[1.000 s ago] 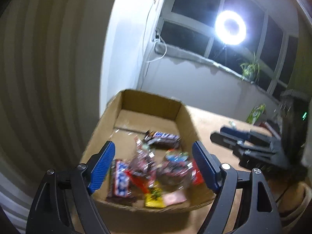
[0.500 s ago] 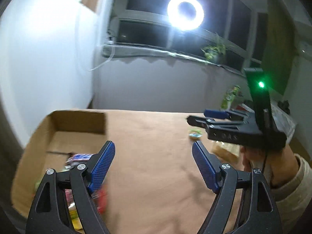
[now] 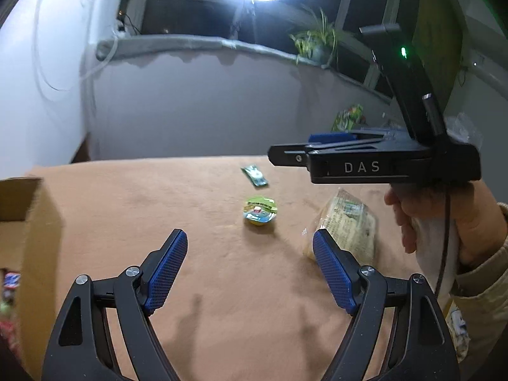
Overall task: Organize snacks
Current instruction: 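Grasp the green round candy with the left gripper while the right gripper grasps the clear packet, then carry the green candy with the left gripper while the right gripper carries the clear packet to the box, then open both grippers over the box to release the candies, then move both grippers toward the wrapped bread loaf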
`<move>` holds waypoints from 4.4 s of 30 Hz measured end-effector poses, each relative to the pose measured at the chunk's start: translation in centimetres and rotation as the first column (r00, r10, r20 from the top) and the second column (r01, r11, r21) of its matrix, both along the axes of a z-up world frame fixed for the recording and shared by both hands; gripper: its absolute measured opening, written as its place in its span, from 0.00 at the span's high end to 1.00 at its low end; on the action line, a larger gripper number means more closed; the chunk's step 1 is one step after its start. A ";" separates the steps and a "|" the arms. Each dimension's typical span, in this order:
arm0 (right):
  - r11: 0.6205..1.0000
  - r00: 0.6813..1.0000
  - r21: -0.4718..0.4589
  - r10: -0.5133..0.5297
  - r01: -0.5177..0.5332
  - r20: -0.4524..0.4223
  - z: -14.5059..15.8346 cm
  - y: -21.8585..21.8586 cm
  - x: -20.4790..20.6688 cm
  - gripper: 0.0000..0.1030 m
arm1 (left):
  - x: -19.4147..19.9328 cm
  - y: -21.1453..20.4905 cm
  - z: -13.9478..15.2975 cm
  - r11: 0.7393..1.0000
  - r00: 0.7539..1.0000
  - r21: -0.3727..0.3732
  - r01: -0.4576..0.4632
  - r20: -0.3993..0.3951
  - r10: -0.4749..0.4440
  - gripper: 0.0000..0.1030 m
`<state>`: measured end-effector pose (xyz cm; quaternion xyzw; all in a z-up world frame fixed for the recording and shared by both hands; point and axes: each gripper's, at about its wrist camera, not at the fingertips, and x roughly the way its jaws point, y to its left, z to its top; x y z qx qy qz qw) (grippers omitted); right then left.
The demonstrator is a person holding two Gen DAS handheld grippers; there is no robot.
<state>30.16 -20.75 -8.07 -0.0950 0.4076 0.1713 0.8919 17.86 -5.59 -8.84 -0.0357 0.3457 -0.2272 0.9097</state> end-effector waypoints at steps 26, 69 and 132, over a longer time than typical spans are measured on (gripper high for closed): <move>0.997 0.970 -0.065 0.029 -0.046 -0.242 -6.4 0.7 8.2 0.64 | 6.2 -5.0 -4.3 0.992 0.982 0.074 0.099 -0.171 -0.086 0.64; 0.929 0.985 0.369 -0.030 -0.035 0.169 6.5 6.8 -19.5 0.80 | -12.1 9.6 8.4 0.992 0.958 0.004 -0.128 0.261 0.123 0.76; 0.925 0.981 0.359 -0.169 0.126 0.092 -1.8 1.1 -19.2 0.24 | -11.0 8.7 3.9 0.989 0.987 0.044 -0.142 0.081 0.138 0.23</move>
